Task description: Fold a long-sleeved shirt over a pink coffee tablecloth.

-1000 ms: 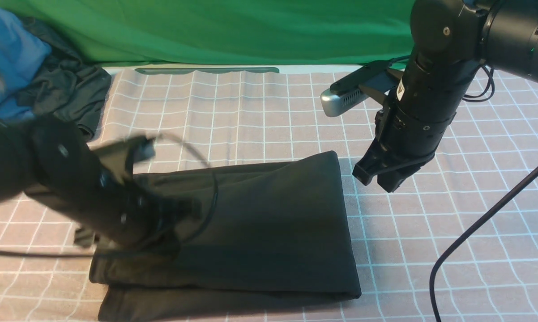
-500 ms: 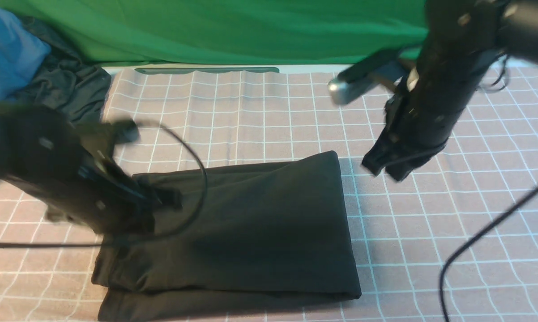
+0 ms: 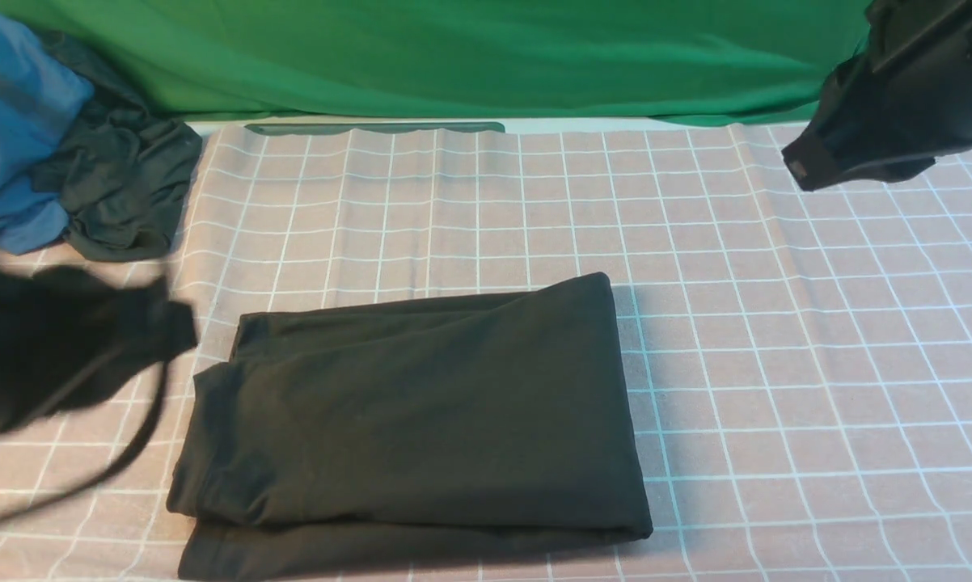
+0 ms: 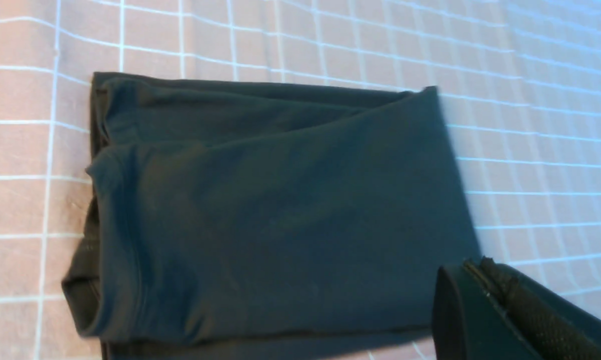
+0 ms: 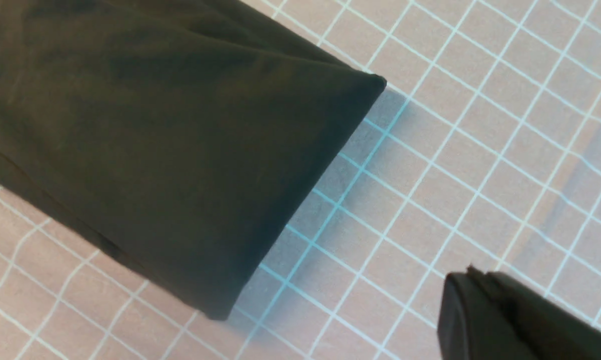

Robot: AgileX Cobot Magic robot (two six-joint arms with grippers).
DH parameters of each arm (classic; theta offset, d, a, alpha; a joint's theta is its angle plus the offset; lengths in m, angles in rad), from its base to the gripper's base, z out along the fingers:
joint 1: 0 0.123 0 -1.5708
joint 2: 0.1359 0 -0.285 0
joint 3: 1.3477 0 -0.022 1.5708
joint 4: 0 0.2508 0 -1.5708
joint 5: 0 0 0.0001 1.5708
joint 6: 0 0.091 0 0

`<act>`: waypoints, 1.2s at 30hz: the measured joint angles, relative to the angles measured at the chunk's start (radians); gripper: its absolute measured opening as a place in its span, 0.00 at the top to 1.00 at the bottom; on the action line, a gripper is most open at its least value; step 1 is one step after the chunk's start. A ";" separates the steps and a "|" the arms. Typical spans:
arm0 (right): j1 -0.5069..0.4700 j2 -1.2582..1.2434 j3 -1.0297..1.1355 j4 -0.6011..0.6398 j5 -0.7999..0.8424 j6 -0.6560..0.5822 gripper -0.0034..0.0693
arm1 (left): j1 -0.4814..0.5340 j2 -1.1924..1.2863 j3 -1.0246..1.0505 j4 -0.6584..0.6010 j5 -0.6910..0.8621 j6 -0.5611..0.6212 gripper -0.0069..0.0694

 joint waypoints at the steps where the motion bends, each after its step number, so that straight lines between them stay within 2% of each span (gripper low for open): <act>1: 0.000 0.006 0.000 0.000 -0.004 0.010 0.86 | 0.000 -0.038 0.020 0.000 0.004 -0.007 0.89; 4: 0.000 0.040 0.000 0.000 -0.027 0.040 0.79 | 0.000 -0.142 0.084 0.000 0.014 -0.030 0.89; 9: 0.000 0.154 0.000 0.005 -0.071 0.069 0.57 | 0.000 -0.267 0.188 0.000 0.021 -0.041 0.89; 10: 0.000 0.160 0.000 0.000 -0.073 0.069 0.55 | 0.000 -0.270 0.192 0.000 0.021 -0.041 0.89; 11: 0.000 0.211 0.000 0.000 -0.086 0.078 0.47 | 0.000 -0.292 0.221 0.000 0.025 -0.044 0.89; 16: 0.000 0.372 0.000 0.000 -0.163 0.141 0.26 | 0.000 -0.304 0.263 0.000 0.035 -0.056 0.89; 20: 0.000 0.473 0.000 0.005 -0.189 0.159 0.13 | 0.000 -0.306 0.271 0.000 0.036 -0.062 0.89; 26: 0.000 0.562 0.000 0.048 -0.213 0.165 0.10 | 0.000 -0.307 0.271 0.000 0.033 -0.062 0.89; 30: 0.000 0.607 0.000 0.164 -0.264 0.117 0.11 | 0.000 -0.307 0.271 0.000 0.006 -0.062 0.89; 36: 0.000 0.652 0.000 0.191 -0.287 0.113 0.15 | 0.000 -0.307 0.271 0.000 -0.006 -0.062 0.89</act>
